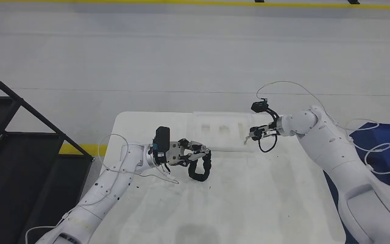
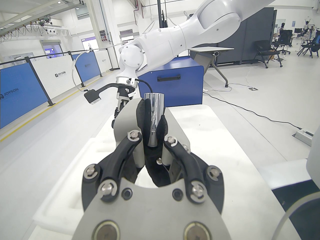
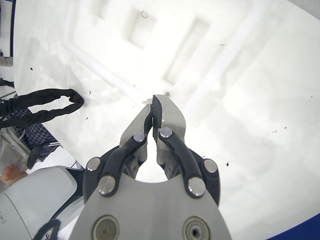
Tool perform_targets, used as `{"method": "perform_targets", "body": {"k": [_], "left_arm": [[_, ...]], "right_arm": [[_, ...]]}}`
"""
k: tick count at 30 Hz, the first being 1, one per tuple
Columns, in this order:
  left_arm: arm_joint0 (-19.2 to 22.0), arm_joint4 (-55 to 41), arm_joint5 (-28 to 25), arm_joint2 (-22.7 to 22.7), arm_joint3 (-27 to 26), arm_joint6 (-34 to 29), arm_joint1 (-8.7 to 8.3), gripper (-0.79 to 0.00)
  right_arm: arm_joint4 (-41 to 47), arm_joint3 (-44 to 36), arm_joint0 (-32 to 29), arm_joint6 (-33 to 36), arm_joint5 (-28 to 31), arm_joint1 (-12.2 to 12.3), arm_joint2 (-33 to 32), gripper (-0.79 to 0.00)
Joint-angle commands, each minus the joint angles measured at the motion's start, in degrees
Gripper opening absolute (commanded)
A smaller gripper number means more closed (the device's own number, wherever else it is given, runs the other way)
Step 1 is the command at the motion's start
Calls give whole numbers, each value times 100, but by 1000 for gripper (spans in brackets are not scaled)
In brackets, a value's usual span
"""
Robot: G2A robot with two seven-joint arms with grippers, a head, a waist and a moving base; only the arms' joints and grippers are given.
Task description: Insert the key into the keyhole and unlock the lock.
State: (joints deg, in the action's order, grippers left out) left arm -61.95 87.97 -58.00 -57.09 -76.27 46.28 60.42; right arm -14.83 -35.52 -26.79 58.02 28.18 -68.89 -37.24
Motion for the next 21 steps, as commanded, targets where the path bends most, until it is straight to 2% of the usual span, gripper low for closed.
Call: {"method": "perform_targets", "body": {"k": [1, 21], "left_arm": [[0, 0, 0, 0, 0, 0, 0, -785], [0, 0, 0, 0, 0, 0, 0, -785]], "right_arm": [[8, 40, 10, 0, 19, -22, 7, -785], [-66, 700, 145, -46, 54, -326, 151, -785]]}}
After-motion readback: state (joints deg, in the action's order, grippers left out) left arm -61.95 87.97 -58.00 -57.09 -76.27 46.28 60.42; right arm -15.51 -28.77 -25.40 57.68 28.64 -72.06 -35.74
